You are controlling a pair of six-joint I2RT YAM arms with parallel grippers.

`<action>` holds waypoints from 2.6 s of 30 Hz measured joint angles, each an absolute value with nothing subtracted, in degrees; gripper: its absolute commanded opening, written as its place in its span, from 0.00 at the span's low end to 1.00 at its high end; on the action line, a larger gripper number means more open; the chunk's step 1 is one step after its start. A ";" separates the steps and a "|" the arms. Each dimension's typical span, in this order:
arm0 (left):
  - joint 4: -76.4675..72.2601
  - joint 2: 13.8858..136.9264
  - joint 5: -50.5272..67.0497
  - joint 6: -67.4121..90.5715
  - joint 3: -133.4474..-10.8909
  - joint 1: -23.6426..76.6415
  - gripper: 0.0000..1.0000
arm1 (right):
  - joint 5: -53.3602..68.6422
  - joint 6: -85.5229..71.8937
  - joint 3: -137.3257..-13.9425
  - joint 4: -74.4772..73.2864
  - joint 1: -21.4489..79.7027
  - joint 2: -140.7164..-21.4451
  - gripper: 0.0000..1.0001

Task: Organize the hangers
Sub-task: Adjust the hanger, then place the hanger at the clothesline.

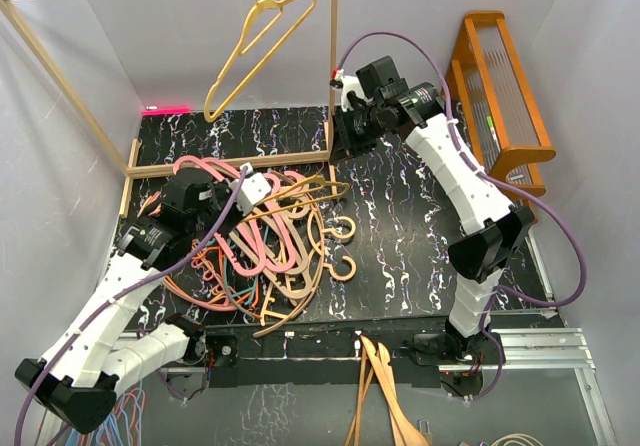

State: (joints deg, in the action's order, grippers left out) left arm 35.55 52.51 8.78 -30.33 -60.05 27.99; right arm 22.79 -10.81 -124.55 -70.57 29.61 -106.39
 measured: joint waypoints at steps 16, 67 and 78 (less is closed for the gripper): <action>35.81 48.93 19.03 -33.12 -57.63 28.27 0.00 | 42.15 45.95 -87.26 -48.82 29.17 -73.12 0.17; 6.28 47.99 -0.25 -3.09 -77.89 28.21 0.00 | 43.51 23.62 -74.24 -15.90 8.29 -69.89 0.98; -3.81 56.05 -1.08 -3.90 -77.89 28.21 0.00 | 44.58 22.83 -74.24 -15.86 7.07 -69.91 0.98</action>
State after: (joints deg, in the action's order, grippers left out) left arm -3.81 56.05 -1.08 -3.90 -77.89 28.21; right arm 44.58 22.83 -74.24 -15.86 7.07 -69.91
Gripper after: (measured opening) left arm 0.052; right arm 0.984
